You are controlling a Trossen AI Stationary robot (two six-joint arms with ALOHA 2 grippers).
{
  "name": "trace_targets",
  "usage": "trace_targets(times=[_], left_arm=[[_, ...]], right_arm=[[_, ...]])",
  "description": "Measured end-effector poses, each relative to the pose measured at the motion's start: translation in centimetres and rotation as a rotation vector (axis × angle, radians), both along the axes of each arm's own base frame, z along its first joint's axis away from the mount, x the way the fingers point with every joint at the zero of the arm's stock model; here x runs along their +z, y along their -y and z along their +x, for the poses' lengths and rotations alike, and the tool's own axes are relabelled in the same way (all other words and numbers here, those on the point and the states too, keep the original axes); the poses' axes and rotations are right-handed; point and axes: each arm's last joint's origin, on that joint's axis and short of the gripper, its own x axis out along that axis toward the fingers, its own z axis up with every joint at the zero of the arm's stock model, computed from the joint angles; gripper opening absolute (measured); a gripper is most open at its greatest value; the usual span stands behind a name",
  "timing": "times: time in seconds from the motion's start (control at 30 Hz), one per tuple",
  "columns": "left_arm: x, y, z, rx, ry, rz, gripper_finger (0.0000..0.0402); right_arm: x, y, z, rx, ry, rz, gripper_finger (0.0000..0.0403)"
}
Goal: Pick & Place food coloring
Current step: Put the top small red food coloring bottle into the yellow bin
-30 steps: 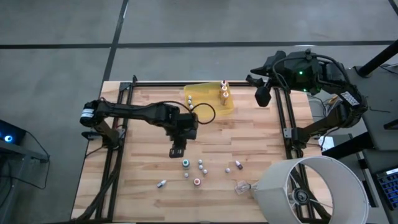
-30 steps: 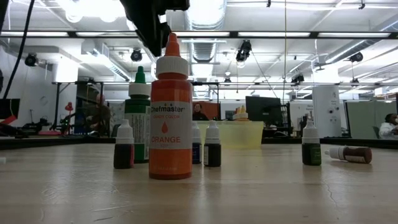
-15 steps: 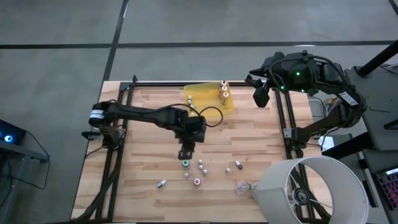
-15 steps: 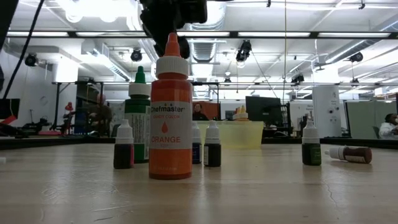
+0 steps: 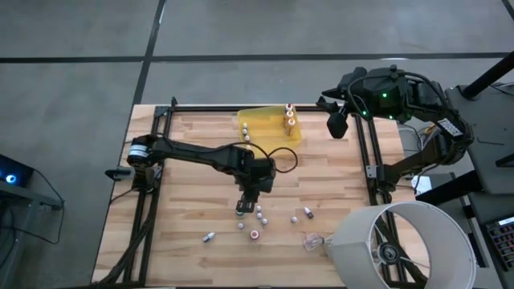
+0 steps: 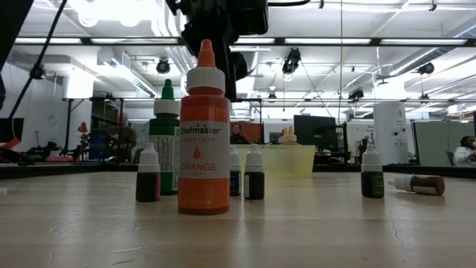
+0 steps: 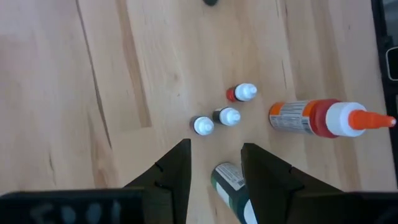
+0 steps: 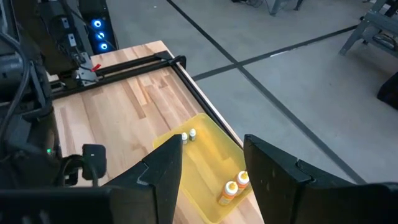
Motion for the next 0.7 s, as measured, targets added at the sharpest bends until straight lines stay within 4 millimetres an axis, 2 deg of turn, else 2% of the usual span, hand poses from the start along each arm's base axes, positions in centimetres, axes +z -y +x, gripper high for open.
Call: trace_targets(times=[0.33,0.7], left_arm=[[-0.3,0.7,0.3,-0.032,0.048,0.084,0.0113],[-4.4,1.6,1.8,-0.056,-0.059,0.092,0.0113]], right_arm=[[0.0,0.0,0.0,-0.012,0.010,0.017,0.0164],[-0.1,0.0,0.0,-0.012,0.006,0.020,0.0164]])
